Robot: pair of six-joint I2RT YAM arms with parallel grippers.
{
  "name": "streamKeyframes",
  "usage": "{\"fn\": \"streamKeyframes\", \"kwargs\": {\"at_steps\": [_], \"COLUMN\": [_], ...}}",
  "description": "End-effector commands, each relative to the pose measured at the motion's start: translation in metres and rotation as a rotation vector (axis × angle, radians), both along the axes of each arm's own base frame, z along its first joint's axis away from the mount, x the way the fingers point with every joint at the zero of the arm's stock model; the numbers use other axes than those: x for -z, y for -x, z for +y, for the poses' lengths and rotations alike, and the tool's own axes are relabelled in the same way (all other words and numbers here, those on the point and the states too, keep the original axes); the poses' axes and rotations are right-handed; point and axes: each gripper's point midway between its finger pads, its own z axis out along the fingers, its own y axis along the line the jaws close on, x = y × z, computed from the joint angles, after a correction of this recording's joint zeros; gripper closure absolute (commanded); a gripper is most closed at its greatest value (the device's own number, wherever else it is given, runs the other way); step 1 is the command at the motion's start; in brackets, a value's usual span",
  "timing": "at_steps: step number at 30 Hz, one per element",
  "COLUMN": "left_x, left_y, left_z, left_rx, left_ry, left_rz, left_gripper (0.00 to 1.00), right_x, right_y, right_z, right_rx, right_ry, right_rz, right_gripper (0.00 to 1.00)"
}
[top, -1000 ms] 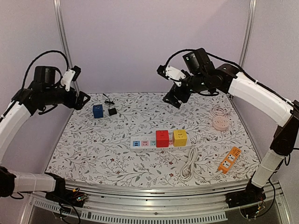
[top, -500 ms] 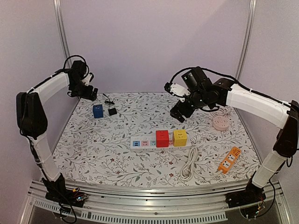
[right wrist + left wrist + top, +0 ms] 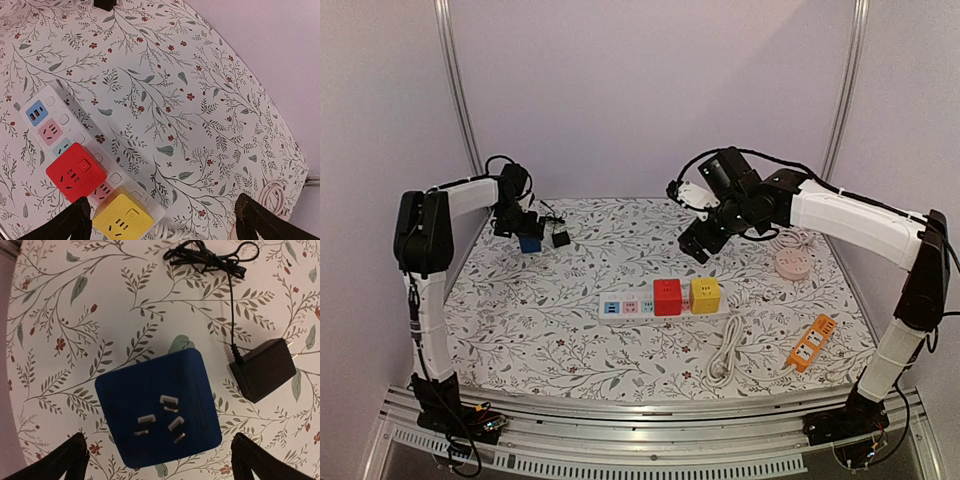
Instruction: Insert the plug
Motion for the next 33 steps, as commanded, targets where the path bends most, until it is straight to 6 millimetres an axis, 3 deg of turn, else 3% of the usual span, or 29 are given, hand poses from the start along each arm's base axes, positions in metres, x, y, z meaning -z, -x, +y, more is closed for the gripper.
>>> {"fn": "streamKeyframes", "kwargs": {"at_steps": [1,8,11,13,16,20,26,33], "left_x": [0.009,0.020,0.027,0.029,0.028,0.023,-0.008,-0.087], "left_y": [-0.023,-0.039,-0.038,-0.038,-0.039,-0.034,-0.020,0.006], "left_z": [0.012,0.019,0.018,0.020,0.019,0.017,0.014,-0.003], "left_rx": [-0.059,-0.043,-0.038,-0.039,-0.013,0.023,0.113,0.232], "left_ry": [-0.018,-0.055,-0.046,-0.039,-0.027,-0.029,-0.041,0.000], "left_rz": [-0.047,-0.070,-0.059,-0.057,-0.059,-0.056,-0.112,-0.255], "left_gripper": [0.01,0.12,0.22,0.34,0.58,0.99,1.00,1.00], "right_x": [-0.001,0.004,0.003,0.003,0.004,0.003,-0.002,-0.019], "right_y": [-0.001,-0.003,-0.004,-0.005,-0.007,-0.006,-0.006,0.000], "right_z": [0.001,0.005,0.006,0.007,0.009,0.010,0.010,0.006], "right_rx": [0.007,-0.007,-0.011,-0.013,-0.018,-0.022,-0.022,-0.015], "right_ry": [0.003,0.012,0.017,0.018,0.019,0.019,0.007,-0.031], "right_rz": [0.004,0.012,0.008,0.005,0.008,0.008,0.003,-0.014], "right_gripper": [0.01,0.01,0.01,0.01,0.01,0.01,0.01,0.01]}}
